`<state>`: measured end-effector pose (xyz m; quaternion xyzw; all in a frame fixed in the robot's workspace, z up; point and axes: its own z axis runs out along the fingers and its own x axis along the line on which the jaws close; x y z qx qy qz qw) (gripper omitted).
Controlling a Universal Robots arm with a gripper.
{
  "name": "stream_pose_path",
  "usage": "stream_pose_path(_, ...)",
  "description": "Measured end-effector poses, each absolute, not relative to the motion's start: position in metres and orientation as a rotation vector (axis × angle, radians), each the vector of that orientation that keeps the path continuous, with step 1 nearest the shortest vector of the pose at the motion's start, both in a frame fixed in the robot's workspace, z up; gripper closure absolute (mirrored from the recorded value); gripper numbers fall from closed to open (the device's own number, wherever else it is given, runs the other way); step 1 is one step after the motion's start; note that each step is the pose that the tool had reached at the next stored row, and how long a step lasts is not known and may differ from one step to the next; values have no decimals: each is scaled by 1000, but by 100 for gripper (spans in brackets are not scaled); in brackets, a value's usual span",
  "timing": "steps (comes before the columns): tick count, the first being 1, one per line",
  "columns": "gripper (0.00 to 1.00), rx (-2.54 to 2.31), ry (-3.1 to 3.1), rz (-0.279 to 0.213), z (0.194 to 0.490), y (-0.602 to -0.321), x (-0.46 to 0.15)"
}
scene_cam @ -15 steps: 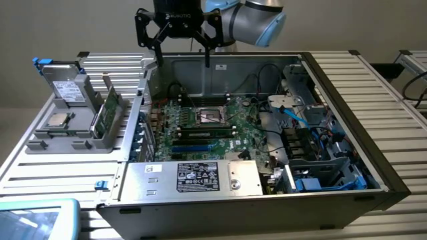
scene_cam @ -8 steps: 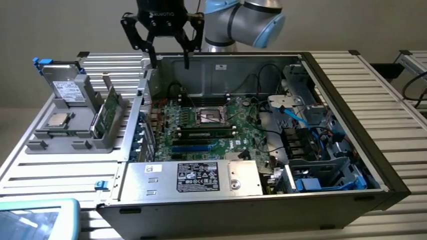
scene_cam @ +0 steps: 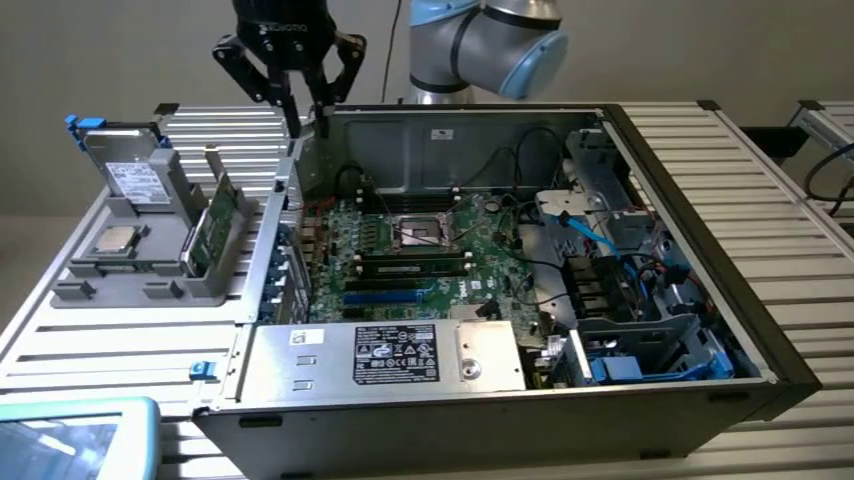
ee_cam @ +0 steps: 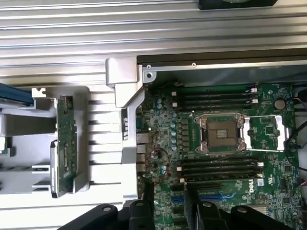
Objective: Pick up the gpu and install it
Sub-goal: 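Reach for the gpu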
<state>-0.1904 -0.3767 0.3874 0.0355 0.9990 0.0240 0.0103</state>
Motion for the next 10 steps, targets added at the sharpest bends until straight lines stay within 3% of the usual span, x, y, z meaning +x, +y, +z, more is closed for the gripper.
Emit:
stream_pose_path(1,63,111,3118,75,387,-376,-195)
stream_pose_path(2,69,111,3118,75,386,-375,-199)
stream_pose_path(10,69,111,3118,75,380,-364,-236)
